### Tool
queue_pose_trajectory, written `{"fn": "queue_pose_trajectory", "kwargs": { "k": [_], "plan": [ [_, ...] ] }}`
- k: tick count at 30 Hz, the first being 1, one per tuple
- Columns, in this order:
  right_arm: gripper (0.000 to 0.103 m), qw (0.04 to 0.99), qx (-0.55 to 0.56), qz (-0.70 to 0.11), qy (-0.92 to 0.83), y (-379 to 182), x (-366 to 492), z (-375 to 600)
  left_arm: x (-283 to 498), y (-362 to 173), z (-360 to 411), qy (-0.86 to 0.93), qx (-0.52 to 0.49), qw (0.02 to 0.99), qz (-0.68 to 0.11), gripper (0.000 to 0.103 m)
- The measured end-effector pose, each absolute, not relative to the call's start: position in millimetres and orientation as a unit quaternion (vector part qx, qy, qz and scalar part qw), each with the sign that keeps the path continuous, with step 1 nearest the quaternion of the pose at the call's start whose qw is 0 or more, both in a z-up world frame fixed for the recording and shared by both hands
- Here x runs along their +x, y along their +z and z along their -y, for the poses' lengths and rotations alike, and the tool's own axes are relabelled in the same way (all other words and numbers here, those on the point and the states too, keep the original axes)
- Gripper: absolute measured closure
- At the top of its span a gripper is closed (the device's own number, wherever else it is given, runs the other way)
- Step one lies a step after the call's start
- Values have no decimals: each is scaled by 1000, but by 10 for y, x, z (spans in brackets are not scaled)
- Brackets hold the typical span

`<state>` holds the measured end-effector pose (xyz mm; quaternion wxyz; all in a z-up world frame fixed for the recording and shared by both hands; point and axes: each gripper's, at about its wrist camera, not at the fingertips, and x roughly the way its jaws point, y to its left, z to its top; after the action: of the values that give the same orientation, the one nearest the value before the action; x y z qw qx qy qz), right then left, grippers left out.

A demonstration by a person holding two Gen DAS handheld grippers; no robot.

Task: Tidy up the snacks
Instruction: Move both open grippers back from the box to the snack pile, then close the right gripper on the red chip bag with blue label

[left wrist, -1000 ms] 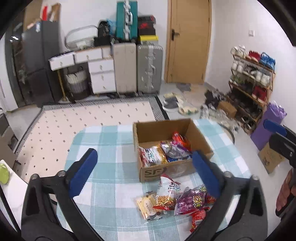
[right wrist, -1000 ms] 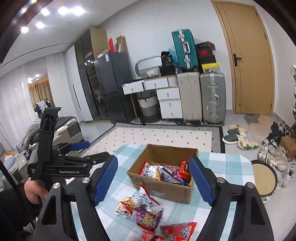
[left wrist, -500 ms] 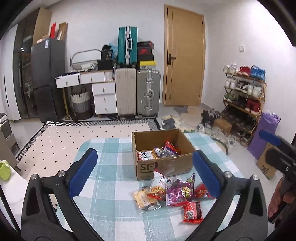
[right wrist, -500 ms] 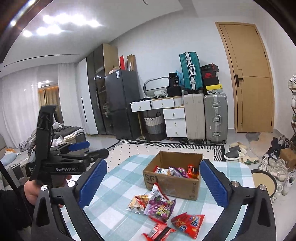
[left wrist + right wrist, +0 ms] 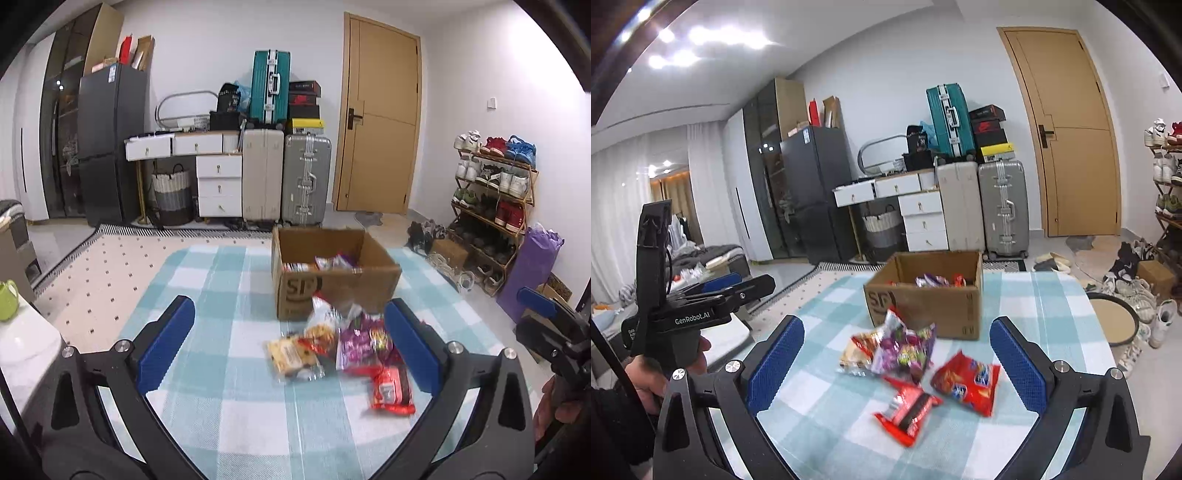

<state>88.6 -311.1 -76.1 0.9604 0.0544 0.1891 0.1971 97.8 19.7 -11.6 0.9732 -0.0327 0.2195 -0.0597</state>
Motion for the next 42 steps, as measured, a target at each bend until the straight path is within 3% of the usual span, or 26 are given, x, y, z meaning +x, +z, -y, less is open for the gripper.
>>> {"fn": "queue_pose_trajectory", "kwargs": {
  "k": [12,42],
  "plan": [
    [1,952,53,-238,185,-1408,1069,3085,1233,-942,-51,-79,-22,961,-263,0],
    [1,922,40,-361,136,-2057,2347,3191,1681,-1519,65,-96,-49,945,-308,1]
  ]
}}
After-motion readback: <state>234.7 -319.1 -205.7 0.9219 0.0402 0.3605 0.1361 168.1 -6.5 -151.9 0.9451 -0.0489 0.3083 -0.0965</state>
